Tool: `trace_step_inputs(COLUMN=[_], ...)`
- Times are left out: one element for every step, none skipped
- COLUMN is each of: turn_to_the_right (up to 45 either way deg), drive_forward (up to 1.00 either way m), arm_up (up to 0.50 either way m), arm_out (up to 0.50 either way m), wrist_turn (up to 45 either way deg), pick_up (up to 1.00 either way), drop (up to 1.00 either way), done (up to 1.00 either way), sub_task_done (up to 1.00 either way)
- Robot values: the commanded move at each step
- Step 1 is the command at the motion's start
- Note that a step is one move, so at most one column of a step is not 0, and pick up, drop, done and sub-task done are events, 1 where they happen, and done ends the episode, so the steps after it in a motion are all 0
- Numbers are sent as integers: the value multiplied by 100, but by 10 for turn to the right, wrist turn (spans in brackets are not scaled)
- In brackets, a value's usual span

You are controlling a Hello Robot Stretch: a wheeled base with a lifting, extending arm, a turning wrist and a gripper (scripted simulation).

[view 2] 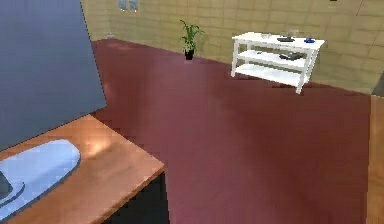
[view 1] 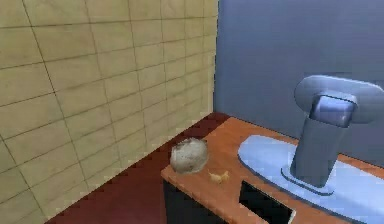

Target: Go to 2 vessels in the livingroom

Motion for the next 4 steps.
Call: trace_step_inputs(turn_to_the_right=[450, 450, 390, 0], drive_forward=[0, 0, 0, 100], arm_up=[0, 0, 0, 0], arm_out=[0, 0, 0, 0], wrist_turn=[0, 0, 0, 0], pick_up=[0, 0, 0, 0], drop=[0, 0, 0, 0], done=[0, 0, 0, 0], sub_task_done=[0, 0, 0, 0])
